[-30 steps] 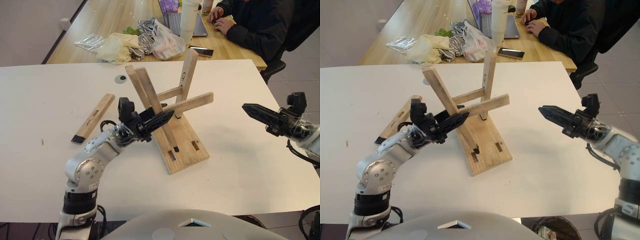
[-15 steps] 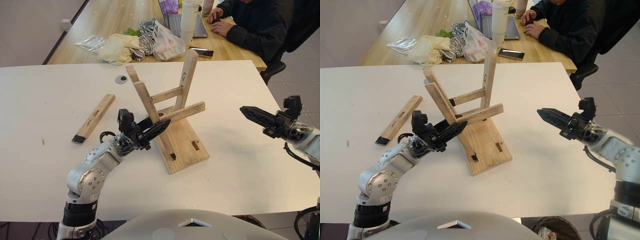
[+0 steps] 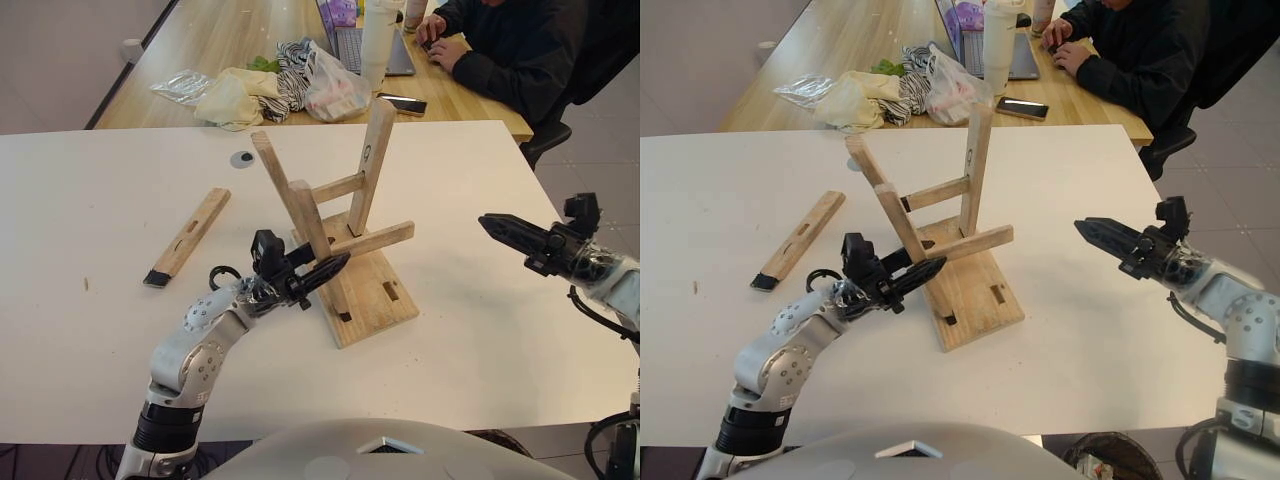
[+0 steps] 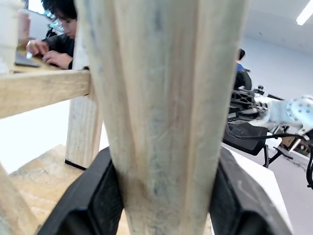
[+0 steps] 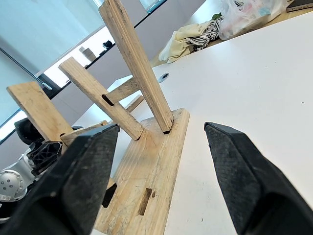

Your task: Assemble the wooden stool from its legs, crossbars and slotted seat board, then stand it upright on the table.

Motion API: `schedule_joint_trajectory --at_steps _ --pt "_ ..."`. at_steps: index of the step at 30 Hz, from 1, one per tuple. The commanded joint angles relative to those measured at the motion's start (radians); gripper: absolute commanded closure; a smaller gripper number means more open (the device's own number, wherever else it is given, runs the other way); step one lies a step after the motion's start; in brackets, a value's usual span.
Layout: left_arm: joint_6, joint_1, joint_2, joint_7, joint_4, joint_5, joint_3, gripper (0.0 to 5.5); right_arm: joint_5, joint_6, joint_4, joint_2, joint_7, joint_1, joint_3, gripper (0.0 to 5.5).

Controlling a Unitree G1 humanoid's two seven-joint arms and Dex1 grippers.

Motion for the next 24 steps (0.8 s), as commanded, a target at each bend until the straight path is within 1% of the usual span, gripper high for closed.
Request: schedule_joint_trajectory --at_steps 1,4,6,12,14,18,21,22,24 --pt "-0.158 0.027 0.057 -0.028 0.065 0.173 -0.039 3.43 -0.026 -0.015 0.005 0.005 0.012 -0.005 0.011 2.31" --pt "-0.241 0.027 0.068 -0.056 0.112 0.205 -0.038 3.43 -0.034 -0.019 0.005 0.012 0.015 -0.001 0.01 2.31" --pt "-0.302 0.033 0.091 -0.084 0.154 0.245 -0.058 3.43 -0.04 -0.02 0.003 0.018 0.016 0.002 0.007 2.31" --pt "-0.325 0.037 0.207 -0.183 0.307 0.344 -0.142 3.45 -0.045 -0.024 0.004 0.023 0.013 0.007 0.007 2.31" --pt "-0.325 0.029 0.246 -0.207 0.352 0.386 -0.181 3.48 -0.047 -0.024 0.005 0.025 0.011 0.005 0.008 2.31" --pt "-0.2 -0.014 0.277 -0.211 0.339 0.35 -0.218 3.49 -0.055 -0.03 0.01 0.03 0.003 0.0 0.012 2.31" --pt "-0.212 -0.06 0.303 -0.214 0.373 0.365 -0.215 3.49 -0.055 -0.033 0.008 0.035 -0.001 0.006 0.009 2.31" --pt "-0.224 -0.078 0.314 -0.22 0.381 0.362 -0.202 3.49 -0.056 -0.036 0.009 0.036 -0.003 0.007 0.009 2.31" --pt "-0.185 -0.145 0.335 -0.234 0.331 0.279 -0.14 3.49 -0.056 -0.042 0.004 0.044 -0.008 0.017 0.007 2.31"
